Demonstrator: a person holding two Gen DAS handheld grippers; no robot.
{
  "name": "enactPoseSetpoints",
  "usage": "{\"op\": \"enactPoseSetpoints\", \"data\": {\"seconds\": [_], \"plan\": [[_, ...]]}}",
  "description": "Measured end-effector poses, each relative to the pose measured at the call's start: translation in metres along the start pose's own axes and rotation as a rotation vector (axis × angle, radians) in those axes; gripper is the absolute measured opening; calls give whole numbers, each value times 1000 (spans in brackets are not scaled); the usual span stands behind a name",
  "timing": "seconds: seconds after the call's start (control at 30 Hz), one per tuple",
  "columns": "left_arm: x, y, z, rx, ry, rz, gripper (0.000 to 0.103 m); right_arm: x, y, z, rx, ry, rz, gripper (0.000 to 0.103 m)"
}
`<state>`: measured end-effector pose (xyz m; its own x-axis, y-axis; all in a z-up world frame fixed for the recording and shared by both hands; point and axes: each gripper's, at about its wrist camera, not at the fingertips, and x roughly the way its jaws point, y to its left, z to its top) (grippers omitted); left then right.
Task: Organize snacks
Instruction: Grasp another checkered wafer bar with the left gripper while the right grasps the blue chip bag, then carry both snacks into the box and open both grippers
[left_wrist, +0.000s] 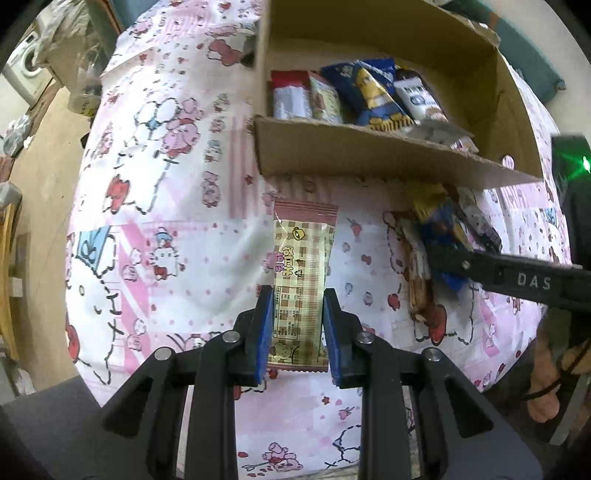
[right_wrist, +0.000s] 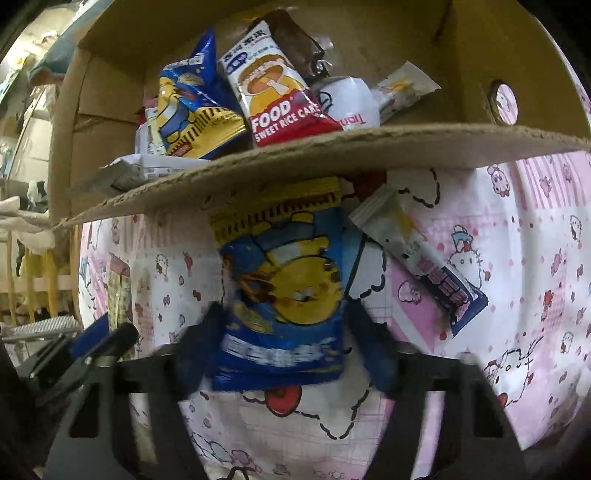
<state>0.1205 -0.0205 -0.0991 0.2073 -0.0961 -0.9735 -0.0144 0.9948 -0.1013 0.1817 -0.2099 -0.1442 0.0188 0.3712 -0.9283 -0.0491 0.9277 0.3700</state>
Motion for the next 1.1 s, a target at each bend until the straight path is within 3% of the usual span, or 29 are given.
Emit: {"op": "enactPoseSetpoints", "data": {"seconds": [0.07, 0.37, 0.5, 0.63, 0.73, 0.93, 1.1], "plan": [[-3, 8, 0, -17, -1, -3, 22, -4, -2, -4, -5, 3, 12, 43], [-14, 7, -6, -17, -33, 2, 22, -35, 3, -42, -45, -36, 71, 41], [-31, 8, -9, -27, -114, 36, 22, -46, 11, -53, -56, -55, 177, 41], [-53, 12, -12, -49, -189, 22, 22, -59, 27, -62, -115, -88, 229, 41], [-73, 18, -12, -72, -275, 18, 22, -66, 36, -62, -128, -120, 315, 41], [-109, 28, 11, -128, -397, 38, 22, -103, 41, -54, -134, -279, 430, 41], [-123, 21, 36, -94, -428, 48, 22, -128, 25, -33, -85, -408, 464, 41]]}}
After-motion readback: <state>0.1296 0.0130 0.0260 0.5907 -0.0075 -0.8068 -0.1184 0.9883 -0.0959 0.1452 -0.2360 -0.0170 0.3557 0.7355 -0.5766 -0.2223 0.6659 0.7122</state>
